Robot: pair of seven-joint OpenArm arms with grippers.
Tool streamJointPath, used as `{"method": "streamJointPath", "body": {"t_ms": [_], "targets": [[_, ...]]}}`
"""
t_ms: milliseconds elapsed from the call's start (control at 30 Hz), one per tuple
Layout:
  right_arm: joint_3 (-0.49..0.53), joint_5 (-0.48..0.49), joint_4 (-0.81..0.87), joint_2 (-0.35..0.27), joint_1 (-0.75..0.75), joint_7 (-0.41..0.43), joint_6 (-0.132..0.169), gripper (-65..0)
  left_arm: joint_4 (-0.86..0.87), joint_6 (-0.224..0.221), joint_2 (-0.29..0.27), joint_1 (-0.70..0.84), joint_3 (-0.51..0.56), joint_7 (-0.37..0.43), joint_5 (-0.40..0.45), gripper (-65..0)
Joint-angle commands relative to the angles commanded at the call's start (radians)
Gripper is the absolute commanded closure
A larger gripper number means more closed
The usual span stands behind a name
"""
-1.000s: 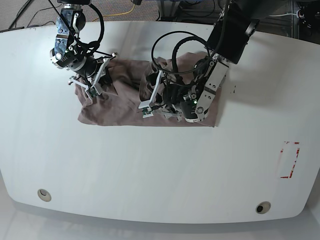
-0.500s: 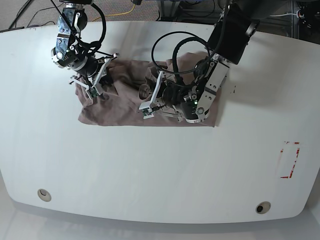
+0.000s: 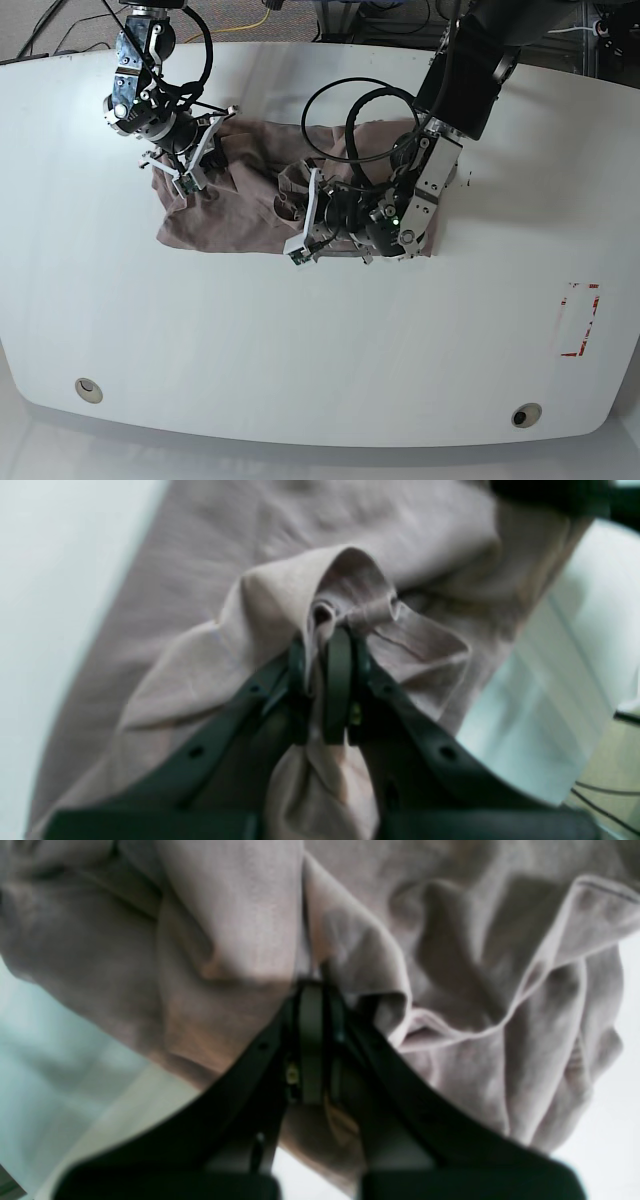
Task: Layout the t-shirt on the table in an organized manner, then fold the t-shirt properly
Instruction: 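Push the folded layer with the left gripper toward the right gripper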
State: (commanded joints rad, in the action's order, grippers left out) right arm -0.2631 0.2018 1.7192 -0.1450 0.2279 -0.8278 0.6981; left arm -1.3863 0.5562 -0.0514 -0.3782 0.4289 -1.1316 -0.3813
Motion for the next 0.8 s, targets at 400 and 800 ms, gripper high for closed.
{"method": "streamJointPath", "body": {"t_ms": [400, 800], "targets": [[0.0, 0.0, 0.002, 0.0, 0.0, 0.0, 0.0, -1.6, 0.006, -0.002, -0.002, -0.043, -0.02, 0.003, 0.003, -1.0], [0.002, 0.0, 0.002, 0.0, 0.0, 0.0, 0.0, -1.6, 0.103, -0.002, -0.031, -0.044, -0.018, 0.084, 0.003, -1.0]]}}
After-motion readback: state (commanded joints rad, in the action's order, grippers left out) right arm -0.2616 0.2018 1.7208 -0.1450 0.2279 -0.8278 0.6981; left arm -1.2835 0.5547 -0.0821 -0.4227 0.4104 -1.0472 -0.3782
